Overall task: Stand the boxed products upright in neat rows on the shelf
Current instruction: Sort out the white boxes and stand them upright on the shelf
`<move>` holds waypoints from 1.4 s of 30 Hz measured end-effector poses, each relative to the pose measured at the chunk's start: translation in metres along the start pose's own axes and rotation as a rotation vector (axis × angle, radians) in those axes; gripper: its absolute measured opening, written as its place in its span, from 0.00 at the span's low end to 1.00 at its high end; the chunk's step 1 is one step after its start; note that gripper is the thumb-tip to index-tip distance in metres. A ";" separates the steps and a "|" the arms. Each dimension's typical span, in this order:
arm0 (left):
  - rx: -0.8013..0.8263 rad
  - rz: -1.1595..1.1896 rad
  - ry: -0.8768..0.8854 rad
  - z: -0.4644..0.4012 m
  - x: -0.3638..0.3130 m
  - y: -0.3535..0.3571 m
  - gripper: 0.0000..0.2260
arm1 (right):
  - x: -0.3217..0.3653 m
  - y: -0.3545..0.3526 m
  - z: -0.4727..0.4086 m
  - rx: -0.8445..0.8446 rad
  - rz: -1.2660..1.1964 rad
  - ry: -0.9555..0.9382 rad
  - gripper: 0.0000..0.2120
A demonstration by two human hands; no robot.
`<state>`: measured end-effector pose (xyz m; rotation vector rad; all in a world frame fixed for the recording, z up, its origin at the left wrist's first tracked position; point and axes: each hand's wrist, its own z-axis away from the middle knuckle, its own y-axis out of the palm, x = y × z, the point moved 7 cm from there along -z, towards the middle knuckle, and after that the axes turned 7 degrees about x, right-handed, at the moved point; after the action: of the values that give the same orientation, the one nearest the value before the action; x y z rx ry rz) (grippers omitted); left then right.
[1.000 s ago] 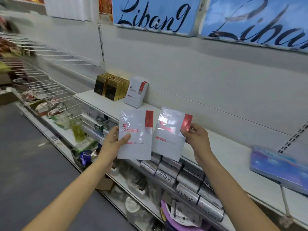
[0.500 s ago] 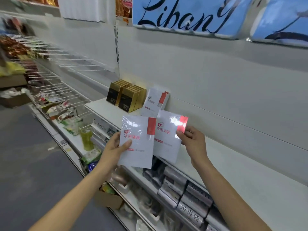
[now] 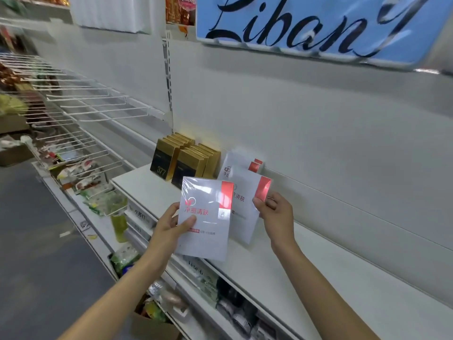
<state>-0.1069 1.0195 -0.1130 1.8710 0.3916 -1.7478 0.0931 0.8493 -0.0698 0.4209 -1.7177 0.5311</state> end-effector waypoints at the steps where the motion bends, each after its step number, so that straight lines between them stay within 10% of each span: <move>1: 0.012 0.001 -0.004 -0.007 0.000 -0.003 0.23 | -0.002 0.004 -0.005 -0.010 0.000 -0.003 0.03; 7: 0.118 0.013 -0.025 -0.059 -0.001 -0.024 0.37 | -0.010 0.030 -0.028 -0.113 -0.018 0.002 0.08; 19: 0.364 -0.046 -0.105 -0.138 0.001 -0.064 0.21 | -0.020 0.065 -0.036 -0.522 0.315 -0.085 0.20; 42: 0.518 -0.054 -0.128 -0.162 0.011 -0.051 0.15 | -0.016 0.082 -0.040 -0.603 0.349 -0.078 0.18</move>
<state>-0.0012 1.1509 -0.1316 2.0826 -0.0742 -2.1418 0.0842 0.9392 -0.0889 -0.2967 -1.9354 0.2183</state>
